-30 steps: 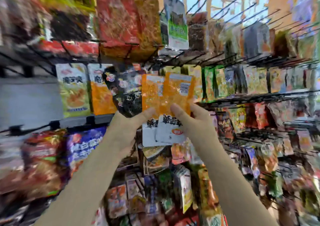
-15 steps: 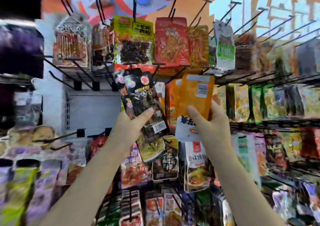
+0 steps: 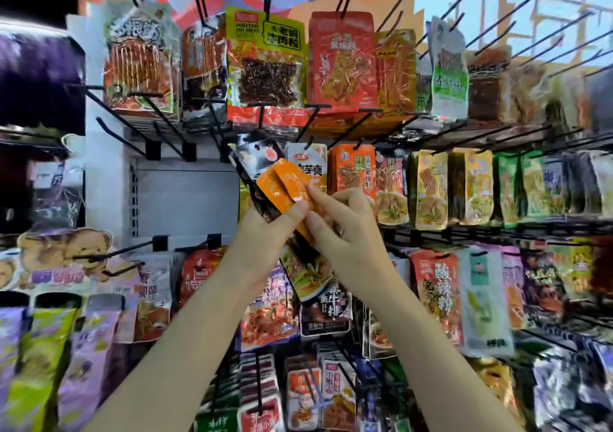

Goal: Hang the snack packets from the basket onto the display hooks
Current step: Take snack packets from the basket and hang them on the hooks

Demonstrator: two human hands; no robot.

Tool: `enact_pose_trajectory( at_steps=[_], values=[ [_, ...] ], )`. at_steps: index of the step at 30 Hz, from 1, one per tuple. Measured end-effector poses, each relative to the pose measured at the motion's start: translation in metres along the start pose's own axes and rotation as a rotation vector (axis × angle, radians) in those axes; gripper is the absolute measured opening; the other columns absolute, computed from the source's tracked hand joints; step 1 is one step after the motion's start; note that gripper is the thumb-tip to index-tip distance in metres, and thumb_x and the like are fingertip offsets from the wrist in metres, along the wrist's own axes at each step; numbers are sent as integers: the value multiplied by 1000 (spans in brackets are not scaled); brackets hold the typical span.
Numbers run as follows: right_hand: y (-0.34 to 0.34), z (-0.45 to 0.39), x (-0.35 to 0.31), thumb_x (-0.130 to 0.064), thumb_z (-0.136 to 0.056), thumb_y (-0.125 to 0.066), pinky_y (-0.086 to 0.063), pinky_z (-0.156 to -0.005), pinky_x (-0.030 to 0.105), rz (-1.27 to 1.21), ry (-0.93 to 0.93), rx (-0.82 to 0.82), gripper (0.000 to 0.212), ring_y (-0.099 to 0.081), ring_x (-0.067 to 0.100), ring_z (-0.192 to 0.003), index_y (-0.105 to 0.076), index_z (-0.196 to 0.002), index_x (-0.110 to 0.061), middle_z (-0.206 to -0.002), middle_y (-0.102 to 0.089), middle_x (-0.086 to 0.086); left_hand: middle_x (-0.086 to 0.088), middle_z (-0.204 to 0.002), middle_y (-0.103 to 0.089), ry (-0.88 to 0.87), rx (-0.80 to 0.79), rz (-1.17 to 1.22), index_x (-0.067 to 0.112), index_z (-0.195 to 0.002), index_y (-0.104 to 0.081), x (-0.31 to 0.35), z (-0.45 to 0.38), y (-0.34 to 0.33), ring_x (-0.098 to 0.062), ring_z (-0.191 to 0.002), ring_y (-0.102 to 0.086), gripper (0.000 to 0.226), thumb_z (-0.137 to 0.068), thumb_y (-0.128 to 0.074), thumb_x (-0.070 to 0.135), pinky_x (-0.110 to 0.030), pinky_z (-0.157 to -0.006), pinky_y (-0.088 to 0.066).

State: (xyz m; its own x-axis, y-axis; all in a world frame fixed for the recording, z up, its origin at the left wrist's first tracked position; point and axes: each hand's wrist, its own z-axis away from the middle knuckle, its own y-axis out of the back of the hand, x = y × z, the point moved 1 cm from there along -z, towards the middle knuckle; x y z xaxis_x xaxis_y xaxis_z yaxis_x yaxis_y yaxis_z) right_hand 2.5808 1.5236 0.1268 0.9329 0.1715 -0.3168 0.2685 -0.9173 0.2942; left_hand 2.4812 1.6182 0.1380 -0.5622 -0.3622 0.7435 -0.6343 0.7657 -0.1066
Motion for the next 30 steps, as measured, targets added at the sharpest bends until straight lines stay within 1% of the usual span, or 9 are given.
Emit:
enact_pose_trajectory(
  at_steps=[3,6,9,11,13,16,19,24,30],
  values=[
    [8,-2,4,-32,-100,-59,-34,-93,18,-10,3,87,36,-39,10,-108,-60,-136,-37,-111,-43,-5,-10,-119,-73,75,55,150,4,-121,-65,-4,-2,3,-26,-117,-67,41,-87,-77,22,-51,-105,-48],
    [13,2,5,-40,-96,-64,-41,-82,5,-304,-216,49,47,-45,-15,-104,-50,-140,-39,-121,-47,-13,-9,-135,-64,94,112,243,9,-131,-55,-2,-2,5,-26,-127,-59,82,-64,-93,37,-58,-111,-40],
    [14,5,10,-45,-92,-68,-55,-88,33,-423,-400,-15,33,-65,16,-105,-63,-116,-23,-113,-68,-3,-4,-136,-63,87,151,175,15,-134,-53,-4,-3,4,-25,-126,-60,104,-50,-95,58,-57,-109,-43],
    [16,4,10,-39,-92,-70,-56,-87,49,-421,-385,-26,23,-69,26,-95,-66,-101,-19,-101,-72,6,4,-124,-70,66,188,74,20,-127,-60,-5,-3,4,-18,-118,-63,85,-58,-92,57,-52,-108,-46],
    [20,2,10,-34,-91,-72,-56,-83,45,-444,-349,-22,17,-66,20,-85,-64,-94,-19,-93,-70,3,10,-115,-74,51,183,5,23,-118,-65,-2,-3,7,-11,-111,-67,63,-67,-86,53,-46,-106,-48],
    [34,-4,13,-23,-90,-73,-52,-61,25,-561,-332,-41,15,-63,9,-72,-59,-88,-20,-79,-68,-10,9,-112,-75,118,161,-19,20,-119,-67,9,-5,17,-10,-105,-69,84,-54,-82,72,-47,-106,-48],
    [46,-14,19,-23,-78,-80,-55,-66,28,-546,-337,-245,22,-67,17,-79,-65,-92,-15,-89,-74,-3,1,-114,-75,213,27,47,20,-121,-66,22,-5,30,-16,-101,-72,81,-64,-62,77,-44,-100,-52],
    [47,-30,6,-31,-64,-86,-48,-86,19,-282,-332,-443,40,-56,3,-110,-70,-101,-33,-109,-59,-23,-5,-83,-78,220,-243,-111,11,-94,-71,19,-11,36,-22,-74,-75,35,-67,-85,28,-31,-65,-62],
    [34,-42,1,-18,-78,-85,-55,-63,31,-509,-322,-55,63,-68,20,-82,-54,-130,-37,-106,-62,10,-4,-96,-79,74,-152,23,13,-104,-70,6,-10,35,-22,-87,-76,34,-70,-74,17,-34,-72,-62]
  ],
)
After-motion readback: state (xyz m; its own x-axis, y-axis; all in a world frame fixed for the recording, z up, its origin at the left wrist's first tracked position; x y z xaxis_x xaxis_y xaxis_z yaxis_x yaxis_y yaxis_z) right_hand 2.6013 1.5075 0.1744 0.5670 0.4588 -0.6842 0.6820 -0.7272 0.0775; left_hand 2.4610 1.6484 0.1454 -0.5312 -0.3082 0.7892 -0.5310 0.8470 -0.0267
